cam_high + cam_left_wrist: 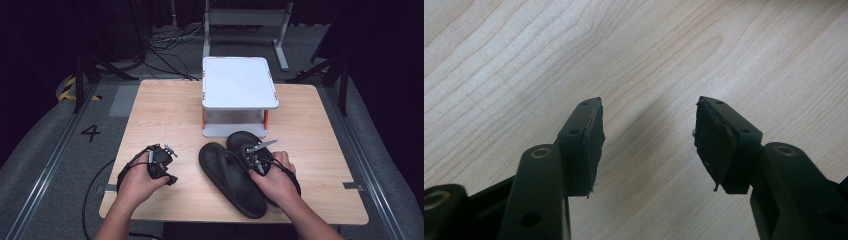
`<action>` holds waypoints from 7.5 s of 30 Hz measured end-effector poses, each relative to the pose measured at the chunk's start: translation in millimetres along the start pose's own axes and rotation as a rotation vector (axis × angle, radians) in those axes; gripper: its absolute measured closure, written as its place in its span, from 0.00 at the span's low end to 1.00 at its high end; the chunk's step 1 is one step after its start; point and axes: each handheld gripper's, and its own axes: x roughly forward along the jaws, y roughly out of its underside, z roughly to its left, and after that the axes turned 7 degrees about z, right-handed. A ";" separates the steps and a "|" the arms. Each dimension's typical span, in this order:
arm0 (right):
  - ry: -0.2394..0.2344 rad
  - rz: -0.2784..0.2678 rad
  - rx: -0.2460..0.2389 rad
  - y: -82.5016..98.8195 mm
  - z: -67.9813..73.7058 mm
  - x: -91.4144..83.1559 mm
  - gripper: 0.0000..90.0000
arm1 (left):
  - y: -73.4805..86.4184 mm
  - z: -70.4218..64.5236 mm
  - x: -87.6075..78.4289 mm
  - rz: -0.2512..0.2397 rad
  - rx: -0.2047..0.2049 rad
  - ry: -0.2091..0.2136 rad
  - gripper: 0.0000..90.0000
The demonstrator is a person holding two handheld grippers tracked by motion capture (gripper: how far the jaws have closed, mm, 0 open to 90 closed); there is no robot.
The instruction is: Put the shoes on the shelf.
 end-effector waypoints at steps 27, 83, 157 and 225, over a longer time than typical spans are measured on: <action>0.029 -0.164 0.199 -65.9 -35.1 -28.5 0.85 | 1.0 3.5 0.1 -0.003 -0.004 0.005 0.52; 0.013 -0.394 0.185 -80.8 -56.3 -18.7 0.47 | -13.0 -2.7 1.5 -0.019 0.032 0.000 0.51; -0.037 -0.041 0.021 -13.9 -65.9 21.7 1.00 | -142.6 -51.1 48.7 -0.111 0.037 0.076 0.94; -0.068 -0.264 -0.051 -10.5 -95.9 -39.9 0.45 | -63.2 -32.8 -21.4 -0.321 -0.024 -0.022 0.33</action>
